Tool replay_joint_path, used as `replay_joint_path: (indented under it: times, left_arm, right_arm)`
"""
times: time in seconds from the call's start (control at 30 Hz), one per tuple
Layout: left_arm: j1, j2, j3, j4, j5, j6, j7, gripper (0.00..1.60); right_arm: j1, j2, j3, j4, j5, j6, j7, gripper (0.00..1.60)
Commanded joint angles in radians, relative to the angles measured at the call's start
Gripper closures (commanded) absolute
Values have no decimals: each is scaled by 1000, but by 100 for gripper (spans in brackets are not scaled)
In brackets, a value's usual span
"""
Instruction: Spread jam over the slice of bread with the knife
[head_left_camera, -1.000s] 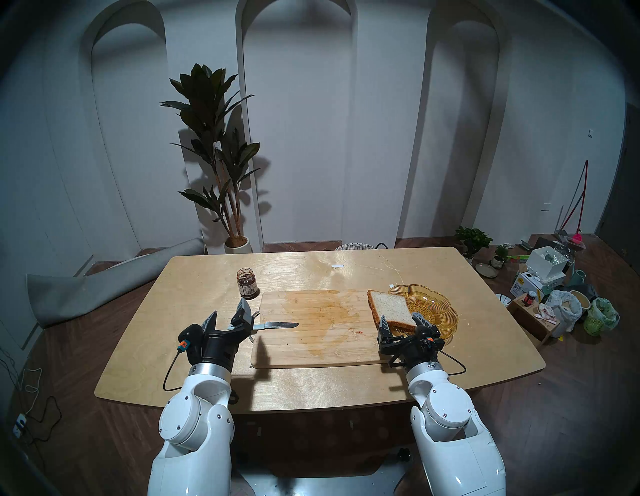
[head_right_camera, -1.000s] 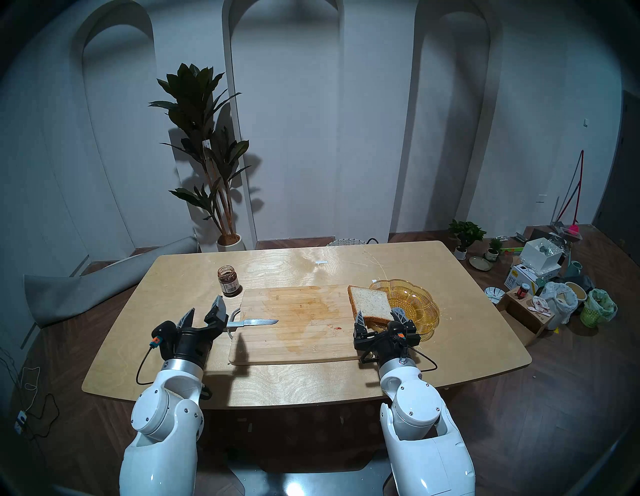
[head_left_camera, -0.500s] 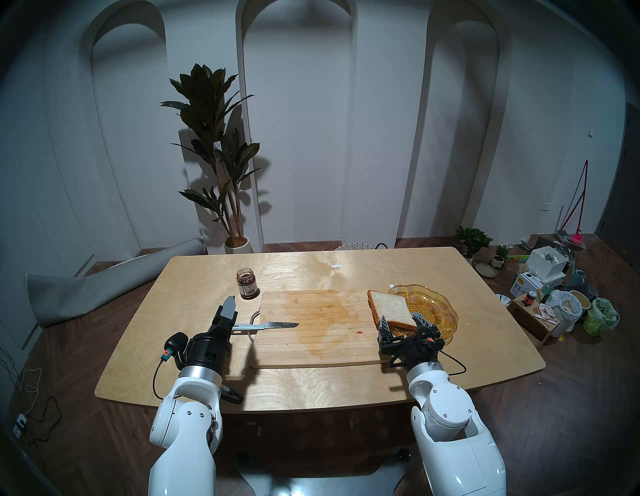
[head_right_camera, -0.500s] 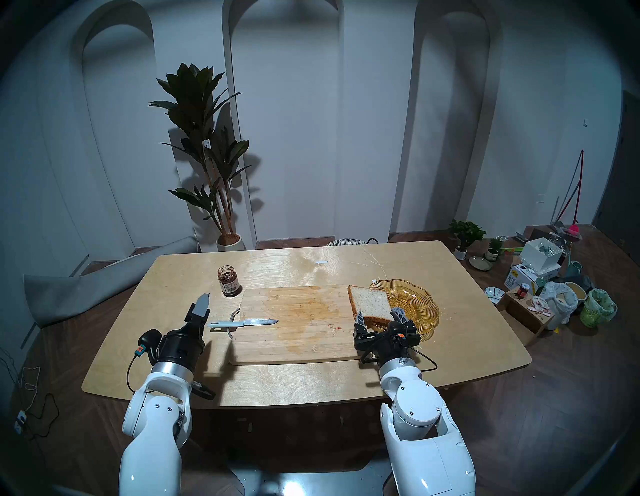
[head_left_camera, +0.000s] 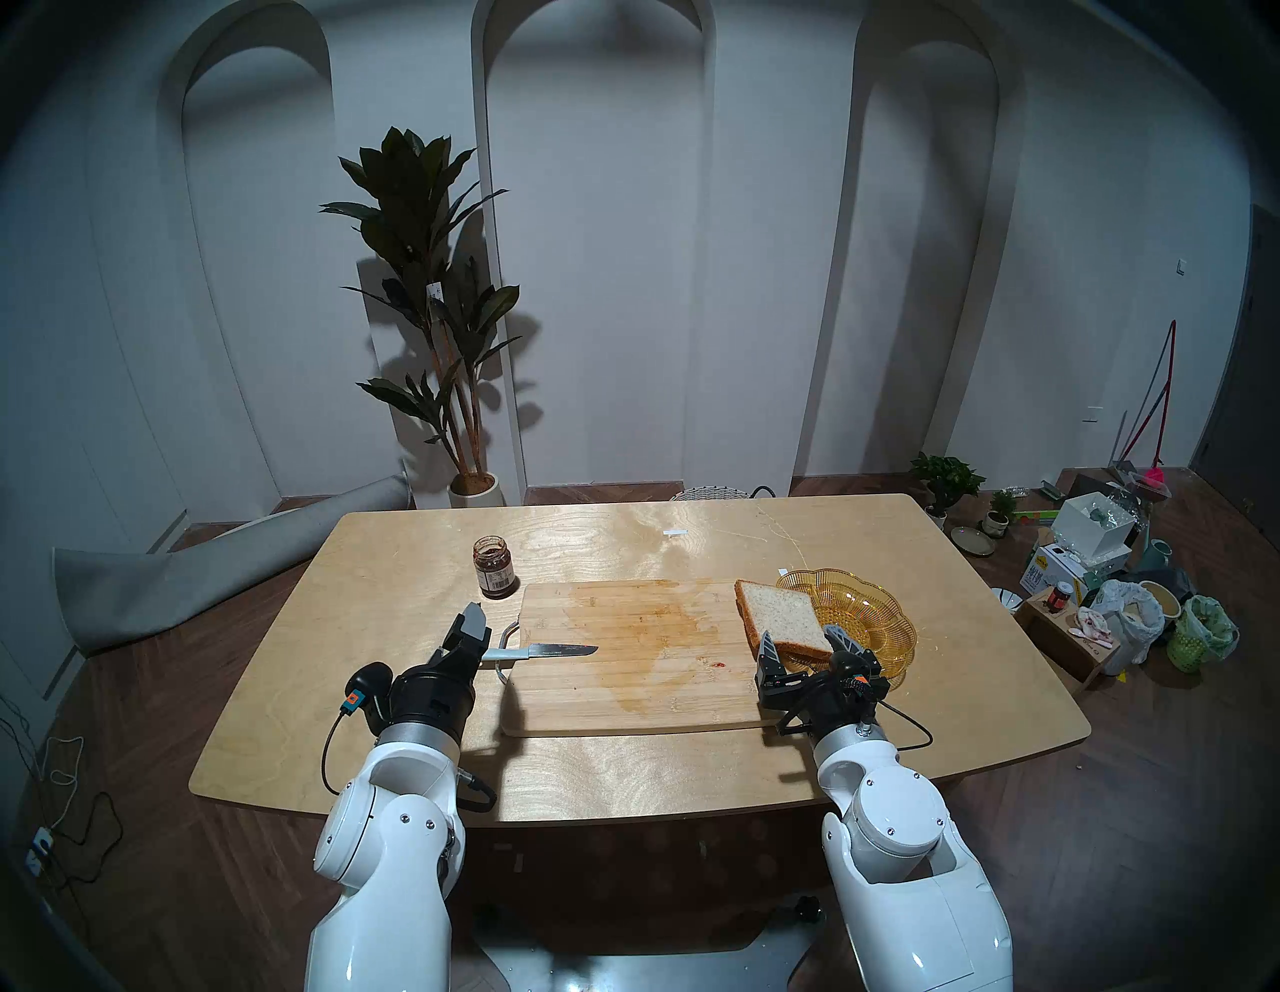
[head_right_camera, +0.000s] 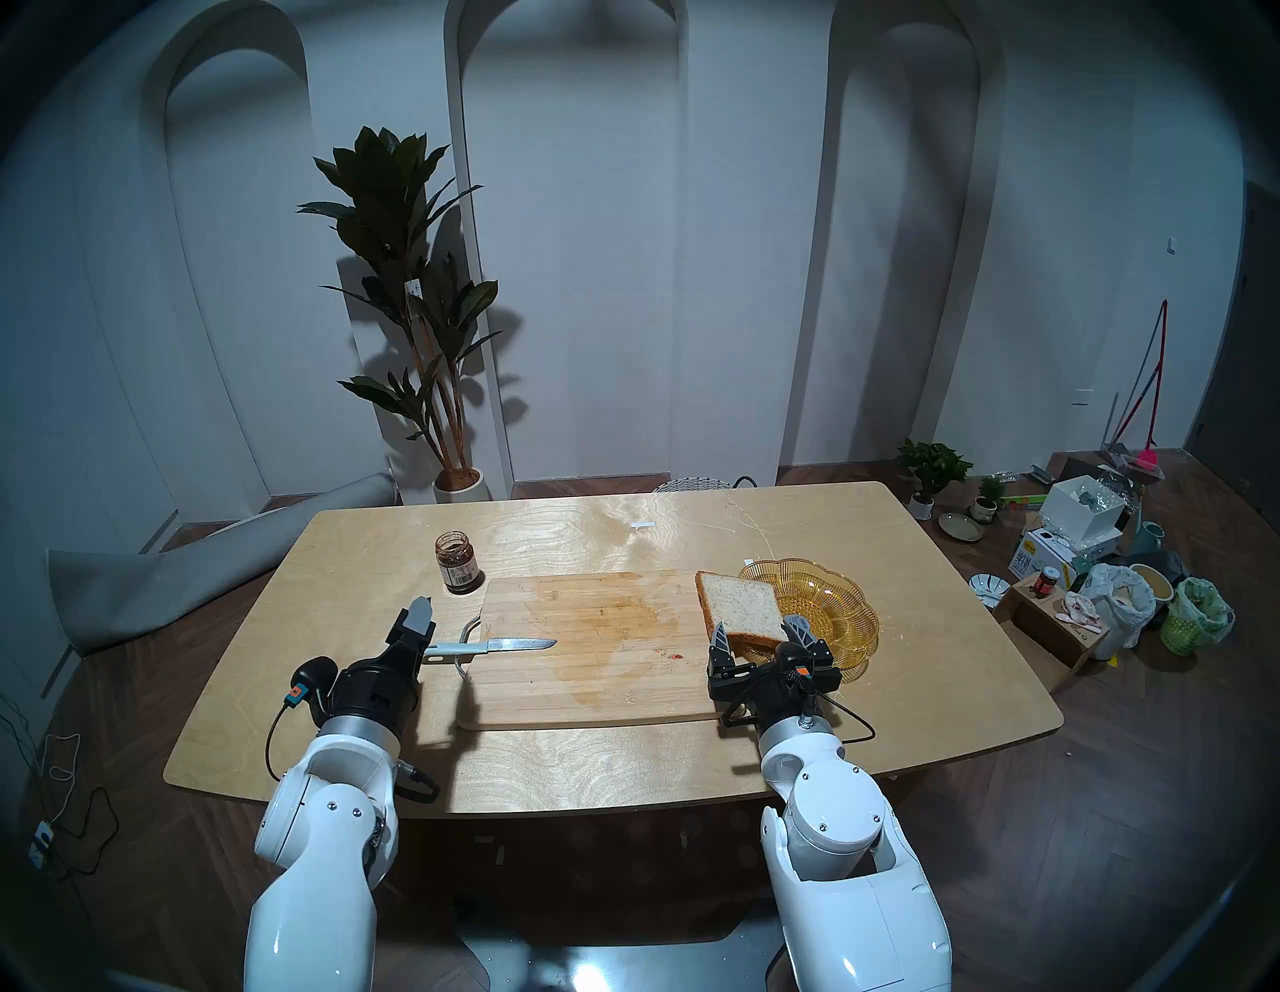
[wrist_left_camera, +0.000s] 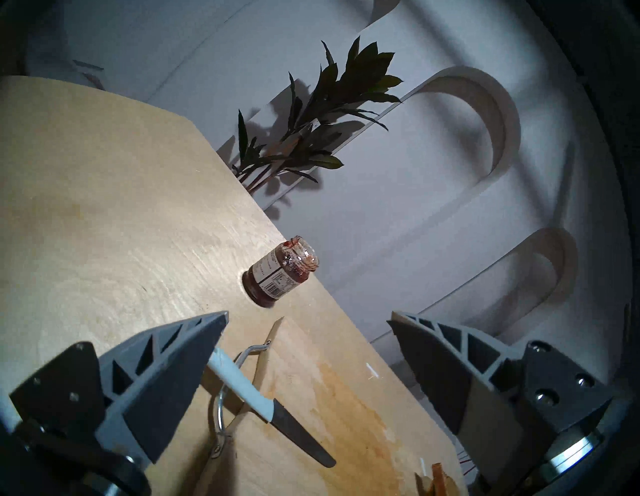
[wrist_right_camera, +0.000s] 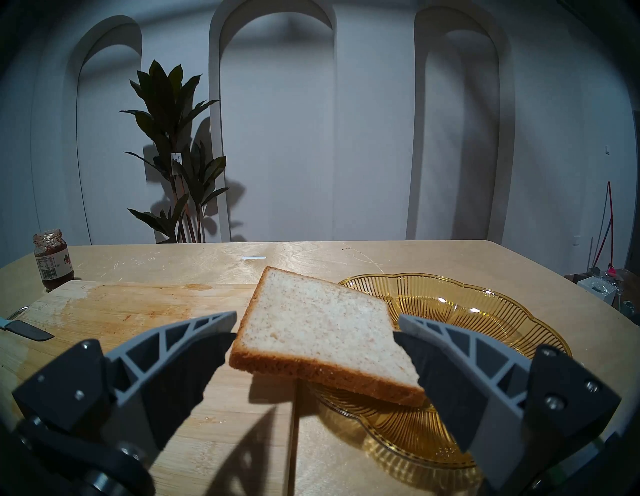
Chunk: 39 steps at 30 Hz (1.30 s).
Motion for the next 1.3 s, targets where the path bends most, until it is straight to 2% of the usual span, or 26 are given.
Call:
replay_joint_path:
  times: [0.0,0.2,0.53,0.57,1.07,1.17,1.2,1.27]
  left_arm:
    - [-27,11,20,-15,-55,-12,70,0]
    - [-27,13,24,-8,-90,-16,88,0]
    - [-47,31,70,14,-75,-48,163,0]
    - [-58,35,80,21,-86,-52,190,0]
    - [-91,48,117,35,-96,-65,248,0]
    - [-96,50,123,42,-79,-72,257,0]
    - [-97,55,135,46,-31,-85,262,0]
    - [-98,58,139,45,-24,-87,267,0]
  right_arm:
    - [2,-1,-1,-24,0,-12,0,0]
    - [2,-1,-1,-24,0,-12,0,0]
    - [2,-1,-2,-24,1,-12,-1,0]
    - [2,-1,-2,-24,1,-12,-1,0]
    - [2,0,-2,-24,1,-12,-1,0]
    - [2,0,-2,-24,1,-12,-1,0]
    - [2,0,-2,-24,1,-12,-1,0]
    - [2,0,-2,-24,1,-12,-1,0]
